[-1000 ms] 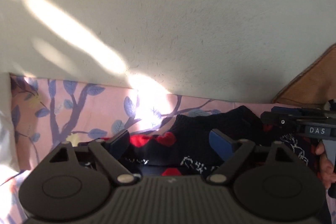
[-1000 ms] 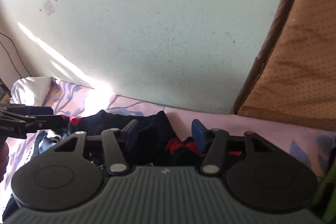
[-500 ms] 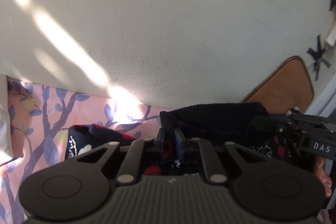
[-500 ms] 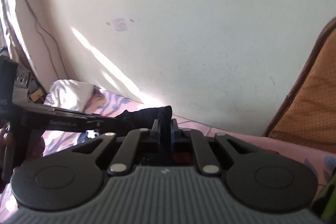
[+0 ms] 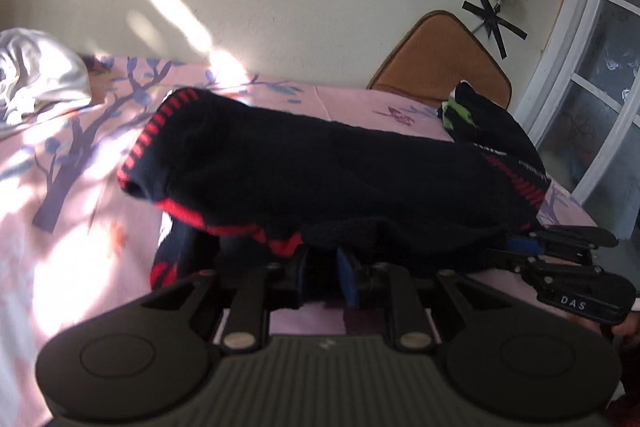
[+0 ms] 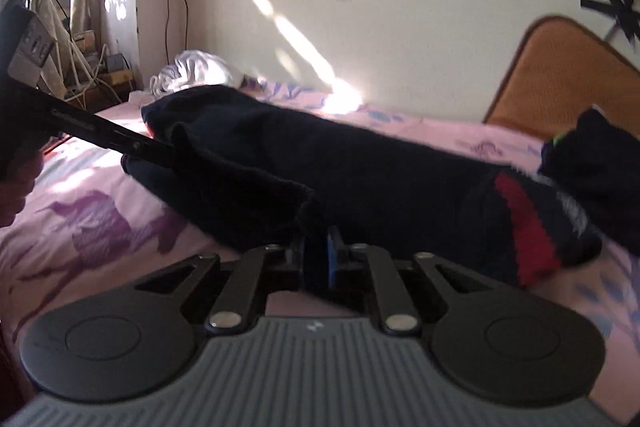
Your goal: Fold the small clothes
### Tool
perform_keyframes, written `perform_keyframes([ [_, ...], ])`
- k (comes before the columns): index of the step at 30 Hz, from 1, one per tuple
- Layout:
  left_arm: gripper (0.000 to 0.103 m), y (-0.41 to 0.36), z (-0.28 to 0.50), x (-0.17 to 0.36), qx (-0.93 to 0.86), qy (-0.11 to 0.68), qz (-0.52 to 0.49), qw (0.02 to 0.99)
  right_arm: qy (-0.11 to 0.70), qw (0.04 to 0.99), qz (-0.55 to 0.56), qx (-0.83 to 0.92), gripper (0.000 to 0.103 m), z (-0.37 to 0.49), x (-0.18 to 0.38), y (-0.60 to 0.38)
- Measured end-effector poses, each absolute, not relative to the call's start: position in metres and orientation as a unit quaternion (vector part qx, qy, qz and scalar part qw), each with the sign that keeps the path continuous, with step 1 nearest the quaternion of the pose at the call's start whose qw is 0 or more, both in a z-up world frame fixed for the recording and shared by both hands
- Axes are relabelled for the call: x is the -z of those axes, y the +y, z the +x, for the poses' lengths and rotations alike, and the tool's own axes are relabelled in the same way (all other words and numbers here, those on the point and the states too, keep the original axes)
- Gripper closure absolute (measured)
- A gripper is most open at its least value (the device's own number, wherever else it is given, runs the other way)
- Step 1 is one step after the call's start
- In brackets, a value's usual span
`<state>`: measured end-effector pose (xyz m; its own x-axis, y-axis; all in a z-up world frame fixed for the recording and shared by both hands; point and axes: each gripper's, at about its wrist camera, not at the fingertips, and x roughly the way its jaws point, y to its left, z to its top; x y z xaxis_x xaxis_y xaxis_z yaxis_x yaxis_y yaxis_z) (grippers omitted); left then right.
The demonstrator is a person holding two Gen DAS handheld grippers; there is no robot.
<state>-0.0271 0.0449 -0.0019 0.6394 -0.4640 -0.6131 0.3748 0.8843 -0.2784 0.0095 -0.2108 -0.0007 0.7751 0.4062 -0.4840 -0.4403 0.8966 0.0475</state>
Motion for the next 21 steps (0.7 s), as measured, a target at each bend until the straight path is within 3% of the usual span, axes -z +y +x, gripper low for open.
perform_keyframes([
  [3,0.072,0.065,-0.046,-0.01,0.25,0.326,-0.081,0.908,0.227,0.94,0.014,-0.255,0.062,0.0,-0.022,-0.229],
  [5,0.063,0.075,-0.051,-0.025,0.245,0.293,-0.089,0.92,0.214,0.945,0.038,-0.245,0.062,-0.002,-0.031,-0.229],
  [10,0.063,0.083,-0.011,-0.046,0.235,0.272,-0.151,0.921,0.209,0.952,0.099,-0.198,0.06,0.024,-0.036,-0.228],
  [14,0.065,0.071,0.036,-0.025,0.193,0.305,-0.148,0.921,0.252,0.933,0.151,-0.209,0.061,0.049,-0.019,-0.221],
  [16,0.067,0.07,0.057,0.001,0.13,0.356,-0.123,0.917,0.323,0.916,0.157,-0.177,0.062,0.069,0.006,-0.221],
  [17,0.077,0.073,0.063,0.013,0.115,0.369,-0.124,0.914,0.303,0.919,0.176,-0.182,0.069,0.066,0.012,-0.229],
  [18,0.077,0.079,0.06,0.016,0.12,0.356,-0.138,0.917,0.308,0.912,0.197,-0.185,0.075,0.066,0.013,-0.237],
  [21,0.075,0.093,0.053,0.011,0.124,0.363,-0.176,0.907,0.297,0.907,0.235,-0.184,0.072,0.05,0.003,-0.261],
])
